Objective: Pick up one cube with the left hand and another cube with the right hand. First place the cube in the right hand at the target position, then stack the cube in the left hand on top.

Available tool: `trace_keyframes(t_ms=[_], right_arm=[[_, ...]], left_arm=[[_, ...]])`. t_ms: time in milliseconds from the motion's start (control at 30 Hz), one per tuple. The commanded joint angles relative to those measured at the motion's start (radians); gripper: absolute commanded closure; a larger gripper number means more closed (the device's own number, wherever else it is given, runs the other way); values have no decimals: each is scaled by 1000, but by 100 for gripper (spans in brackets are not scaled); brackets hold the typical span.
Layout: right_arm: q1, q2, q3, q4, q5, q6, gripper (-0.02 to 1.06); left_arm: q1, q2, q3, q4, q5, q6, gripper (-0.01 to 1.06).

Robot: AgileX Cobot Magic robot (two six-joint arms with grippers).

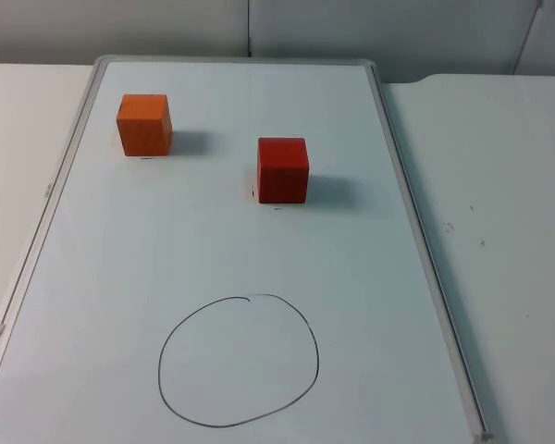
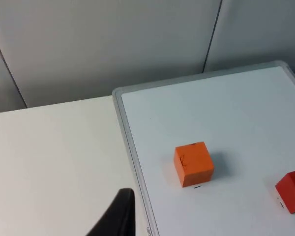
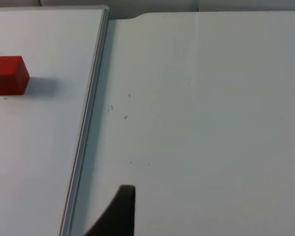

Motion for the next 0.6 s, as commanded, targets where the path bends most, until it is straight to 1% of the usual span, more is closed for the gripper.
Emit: trace_keyframes(t_ms=[0, 33, 67, 167, 200, 267, 333, 367, 433, 533, 567], right_arm=[[-5, -4, 8, 6, -9, 0, 0], [-5, -4, 8, 6, -9, 0, 0], [-5, -4, 8, 6, -9, 0, 0], [-5, -4, 8, 6, -9, 0, 0], [-5, -4, 8, 6, -9, 0, 0], [-5, -4, 8, 6, -9, 0, 0], [-5, -4, 8, 6, -9, 0, 0], [-5, -4, 8, 6, -9, 0, 0], [-5, -4, 8, 6, -9, 0, 0], [-5, -4, 8, 6, -9, 0, 0], [-5, -4, 8, 6, -9, 0, 0]], left_arm=[[-17, 48, -36, -16, -21, 0, 1], [-33, 92, -59, -16, -28, 0, 1], [-33, 92, -59, -16, -28, 0, 1], [-90, 245, -133, -13, -63, -15, 1], [-90, 245, -133, -13, -63, -15, 1], [-112, 343, -176, 18, -89, -64, 1], [-121, 458, -237, 86, -98, -173, 1], [-121, 458, -237, 86, -98, -173, 1], [-121, 544, -291, 117, -95, -235, 1], [-121, 671, -369, 118, -71, -255, 1], [-121, 671, -369, 118, -71, -255, 1]])
